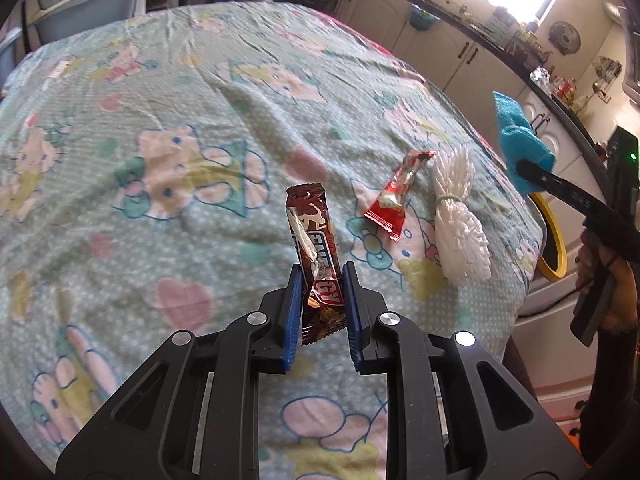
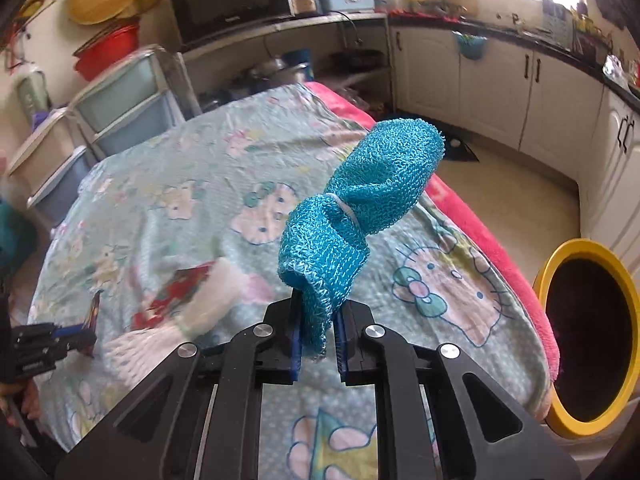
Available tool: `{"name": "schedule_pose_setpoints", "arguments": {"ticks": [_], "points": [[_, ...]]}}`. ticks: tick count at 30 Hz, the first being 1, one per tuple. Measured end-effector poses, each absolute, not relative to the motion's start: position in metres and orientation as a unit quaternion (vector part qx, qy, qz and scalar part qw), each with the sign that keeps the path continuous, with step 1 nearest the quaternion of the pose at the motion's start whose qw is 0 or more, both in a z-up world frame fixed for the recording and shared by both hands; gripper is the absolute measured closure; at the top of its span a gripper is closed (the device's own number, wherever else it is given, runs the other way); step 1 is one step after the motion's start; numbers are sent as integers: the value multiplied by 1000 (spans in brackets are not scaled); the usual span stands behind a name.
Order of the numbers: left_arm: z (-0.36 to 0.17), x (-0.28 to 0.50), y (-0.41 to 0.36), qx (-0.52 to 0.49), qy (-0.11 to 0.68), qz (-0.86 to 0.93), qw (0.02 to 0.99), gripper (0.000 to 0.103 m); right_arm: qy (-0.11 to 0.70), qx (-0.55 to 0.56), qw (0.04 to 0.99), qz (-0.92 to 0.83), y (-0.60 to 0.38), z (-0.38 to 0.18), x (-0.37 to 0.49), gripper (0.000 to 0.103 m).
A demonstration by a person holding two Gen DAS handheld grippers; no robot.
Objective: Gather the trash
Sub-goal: 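Lift the blue cloth and chocolate bar and carry them over the bin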
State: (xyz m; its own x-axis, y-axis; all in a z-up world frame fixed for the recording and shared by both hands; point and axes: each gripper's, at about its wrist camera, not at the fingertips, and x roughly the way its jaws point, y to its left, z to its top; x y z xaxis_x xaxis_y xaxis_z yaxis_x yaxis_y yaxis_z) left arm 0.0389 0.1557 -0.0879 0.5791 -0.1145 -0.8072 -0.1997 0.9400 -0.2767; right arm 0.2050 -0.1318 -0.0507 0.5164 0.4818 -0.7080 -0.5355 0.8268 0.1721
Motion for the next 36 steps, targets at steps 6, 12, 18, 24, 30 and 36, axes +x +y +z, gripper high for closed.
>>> {"name": "schedule_pose_setpoints", "arguments": {"ticks": [6,12,18,24,30,36], "points": [[-71,29,161,-170,435,44,883,89,372,-38,870,320,-129,-29,184,90],[-47,29,155,-154,411,48,897,89,351,-43,871,341,-130,-10,166,90],[-23,40,138,-138,387,31,911,89,330,-42,875,352,-136,9,152,90],[0,59,115,-126,364,4,923,89,308,-34,885,347,-149,27,148,90],[21,84,88,-111,344,-28,932,89,286,-22,898,333,-169,44,145,90],[35,108,59,-94,331,-64,937,89,266,-7,914,306,-195,58,146,90]]}}
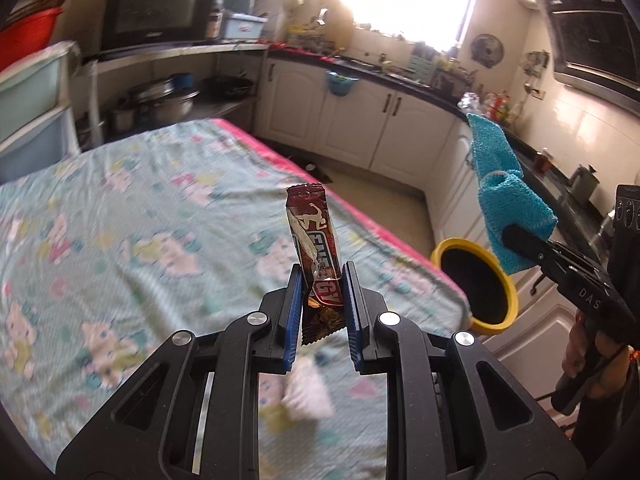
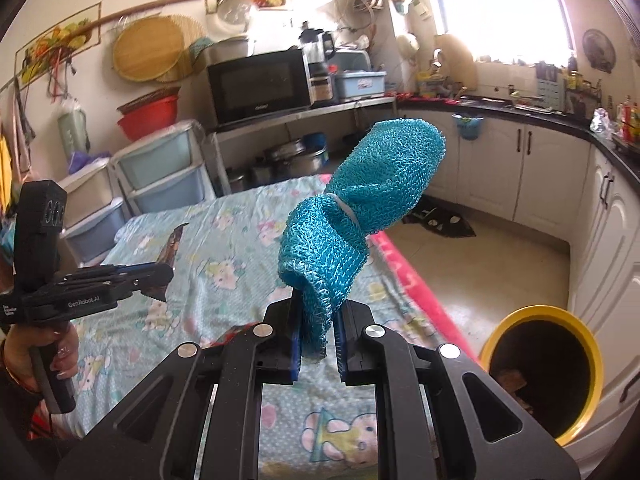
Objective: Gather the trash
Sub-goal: 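Lift the blue cloth and chocolate bar and carry them over the bin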
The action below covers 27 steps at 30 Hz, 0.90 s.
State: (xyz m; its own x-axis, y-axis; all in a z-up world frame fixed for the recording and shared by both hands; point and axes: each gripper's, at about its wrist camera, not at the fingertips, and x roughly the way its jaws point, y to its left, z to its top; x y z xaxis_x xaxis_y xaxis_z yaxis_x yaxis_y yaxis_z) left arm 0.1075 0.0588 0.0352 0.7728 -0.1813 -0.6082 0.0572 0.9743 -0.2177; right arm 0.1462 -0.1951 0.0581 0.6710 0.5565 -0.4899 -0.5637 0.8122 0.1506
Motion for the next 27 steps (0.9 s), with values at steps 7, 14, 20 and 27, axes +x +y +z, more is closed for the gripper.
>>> {"name": "schedule_pose_setpoints", "arguments": {"ticks": [7,14,20,27], "points": [[46,133,24,-74,323,-102,938,89,253,1,929,271,-225,66,148,90],[54,150,0,-65,315,-134,937,89,247,16,940,234,-252,69,153,90],[59,164,-24,-59,310,-160,935,89,239,25,949,205,-276,72,152,90],[64,179,-56,-55,304,-190,932,89,228,32,958,172,-300,78,150,90]]}}
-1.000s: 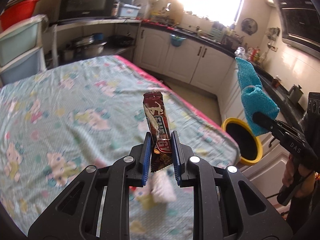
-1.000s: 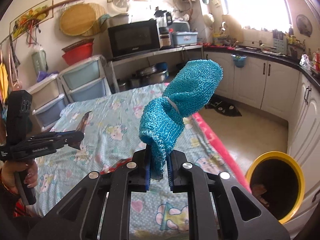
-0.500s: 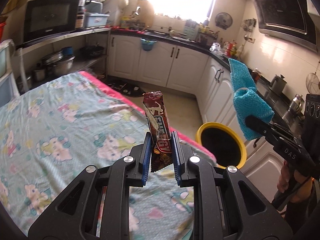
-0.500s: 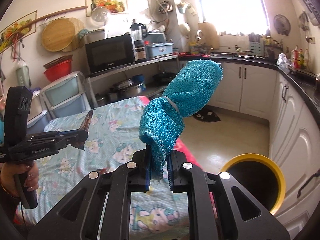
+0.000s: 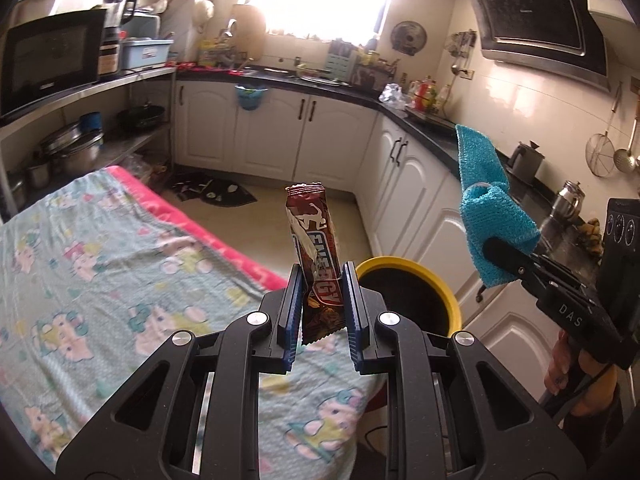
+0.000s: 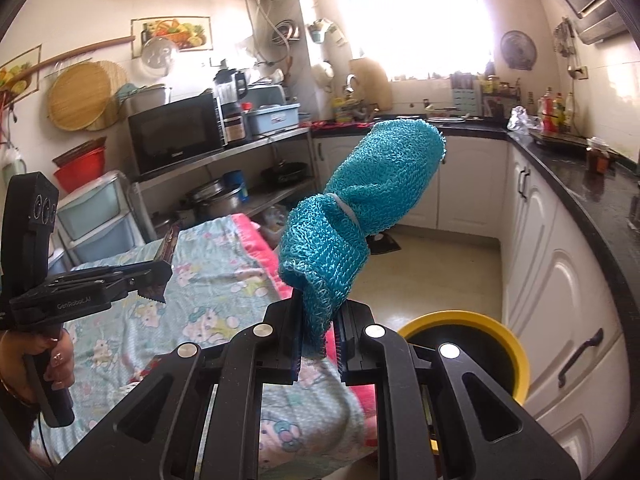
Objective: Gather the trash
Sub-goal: 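Lift the blue cloth and chocolate bar and carry them over the bin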
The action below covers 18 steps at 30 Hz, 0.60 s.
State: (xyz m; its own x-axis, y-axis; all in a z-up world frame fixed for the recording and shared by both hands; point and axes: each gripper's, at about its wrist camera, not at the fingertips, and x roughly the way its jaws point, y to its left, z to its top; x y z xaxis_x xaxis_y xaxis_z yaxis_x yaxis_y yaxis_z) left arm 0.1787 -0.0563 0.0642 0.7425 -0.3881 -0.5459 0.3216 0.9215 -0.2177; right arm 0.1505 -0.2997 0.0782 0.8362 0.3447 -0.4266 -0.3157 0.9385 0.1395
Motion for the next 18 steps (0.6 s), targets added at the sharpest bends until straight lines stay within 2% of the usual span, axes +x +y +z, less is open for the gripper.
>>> {"name": "schedule_pose_setpoints", "arguments": {"ticks": [18], "points": [[65,226,-141,-30,312,-251,916,89,223,63,968,93,-367,73,154,90]]}}
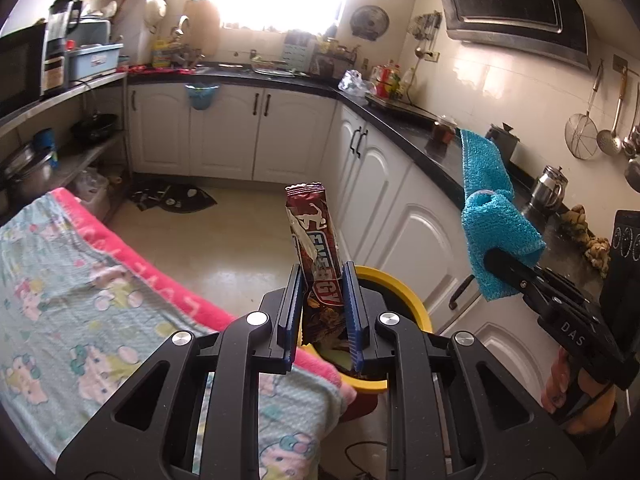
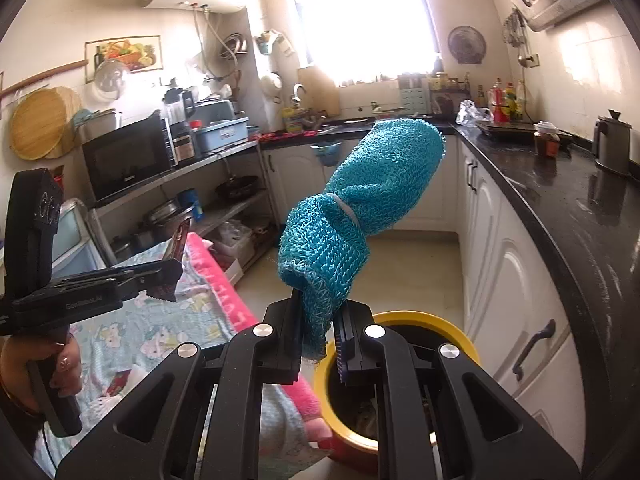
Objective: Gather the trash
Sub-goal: 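Lift the blue cloth and chocolate bar and carry them over the bin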
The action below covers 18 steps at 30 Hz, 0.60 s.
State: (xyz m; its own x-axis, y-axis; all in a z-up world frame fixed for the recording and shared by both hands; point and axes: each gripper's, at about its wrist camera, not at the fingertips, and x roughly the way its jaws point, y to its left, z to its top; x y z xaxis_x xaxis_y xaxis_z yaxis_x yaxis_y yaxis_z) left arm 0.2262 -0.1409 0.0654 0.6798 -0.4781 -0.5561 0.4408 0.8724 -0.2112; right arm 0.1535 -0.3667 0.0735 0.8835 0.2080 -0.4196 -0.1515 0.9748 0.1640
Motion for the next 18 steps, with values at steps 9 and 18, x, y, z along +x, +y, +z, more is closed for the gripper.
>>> {"name": "schedule_pose_setpoints", "arguments": {"ticks": [9,18], "points": [[48,262,-183,-18,338,-274,900,89,245,73,965,56,-390,55,166,90],[24,289,-215,0,367,-279,887,89,278,84,956,25,-411,23,183,90]]}}
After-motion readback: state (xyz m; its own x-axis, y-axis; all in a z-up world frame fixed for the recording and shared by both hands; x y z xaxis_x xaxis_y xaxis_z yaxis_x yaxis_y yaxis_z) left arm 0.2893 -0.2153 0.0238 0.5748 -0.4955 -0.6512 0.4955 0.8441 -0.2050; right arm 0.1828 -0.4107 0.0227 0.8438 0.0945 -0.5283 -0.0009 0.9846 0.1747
